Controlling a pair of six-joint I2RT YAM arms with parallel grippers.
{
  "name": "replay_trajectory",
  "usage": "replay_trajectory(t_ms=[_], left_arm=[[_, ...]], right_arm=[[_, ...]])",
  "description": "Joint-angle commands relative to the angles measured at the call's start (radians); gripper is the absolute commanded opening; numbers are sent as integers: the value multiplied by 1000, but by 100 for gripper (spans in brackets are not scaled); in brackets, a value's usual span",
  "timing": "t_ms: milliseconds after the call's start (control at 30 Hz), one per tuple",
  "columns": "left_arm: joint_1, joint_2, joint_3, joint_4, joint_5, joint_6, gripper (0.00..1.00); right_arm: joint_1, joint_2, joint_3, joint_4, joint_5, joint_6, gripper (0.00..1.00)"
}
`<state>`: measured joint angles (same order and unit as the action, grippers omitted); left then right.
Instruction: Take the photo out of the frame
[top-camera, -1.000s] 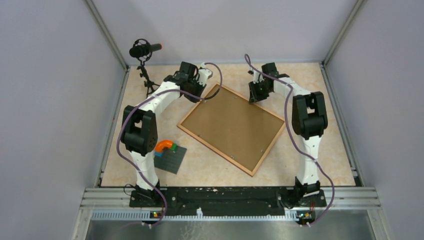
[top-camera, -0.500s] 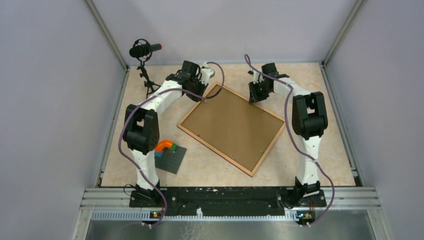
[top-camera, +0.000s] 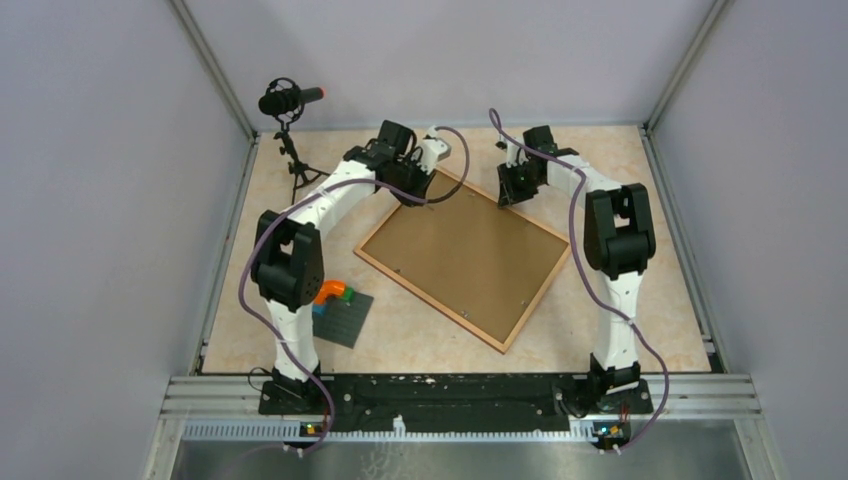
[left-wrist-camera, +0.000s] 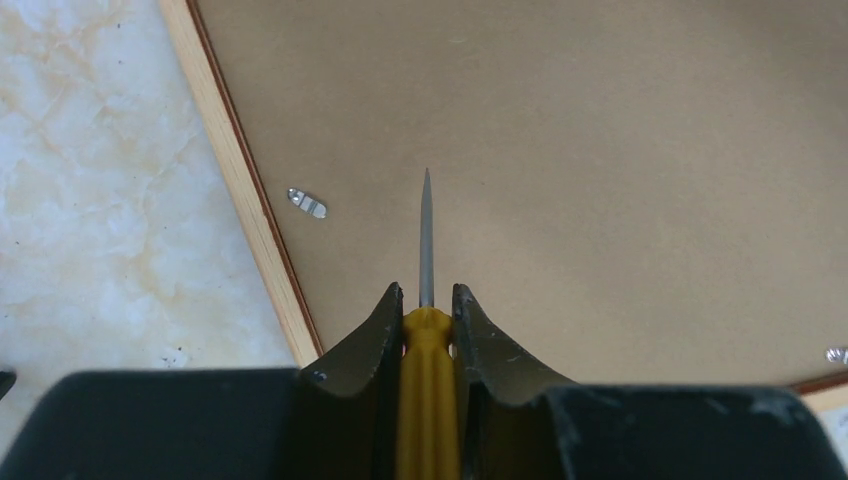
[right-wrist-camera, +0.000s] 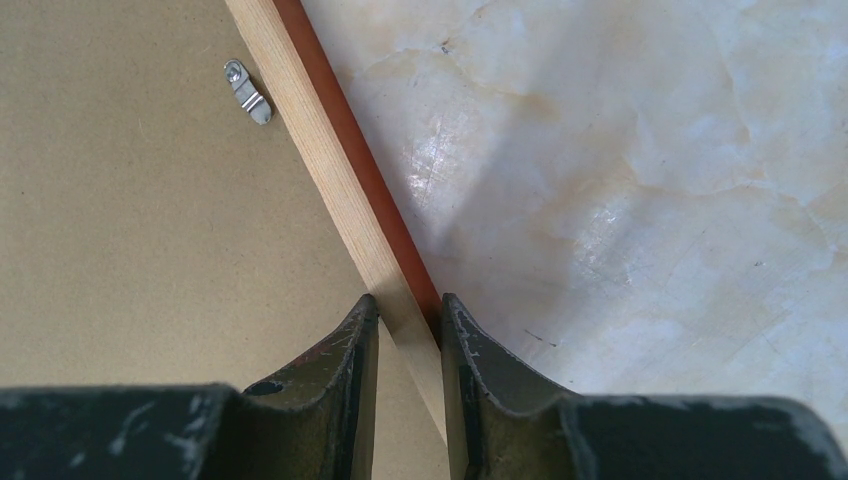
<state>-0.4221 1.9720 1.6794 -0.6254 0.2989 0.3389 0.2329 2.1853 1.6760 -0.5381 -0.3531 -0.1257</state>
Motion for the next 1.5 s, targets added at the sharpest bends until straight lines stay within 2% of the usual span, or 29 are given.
replay_trajectory(t_ms=[0,233,400,533,833,1467], left_arm=[[14,-115,53,-117,65,78,0],[16,-297,-94,-398,62,361,0],[13,-352,-180,-521,80,451,0],[2,-352,-196,-556,107,415,0],[-40,-320,-233,-515,85,347,0],[-66,-262,-252,-418,-67,301,0]], right_arm=[[19,5,-38,-121,6,37,0],[19,-12,-41,-129,6,29,0],[19,-17,-45,-129,1,28,0],[19,-23,-62,-122,1,28,0],[19,-33,-94,-111,8,25,0],[19,-41,-104,-110,17,18,0]])
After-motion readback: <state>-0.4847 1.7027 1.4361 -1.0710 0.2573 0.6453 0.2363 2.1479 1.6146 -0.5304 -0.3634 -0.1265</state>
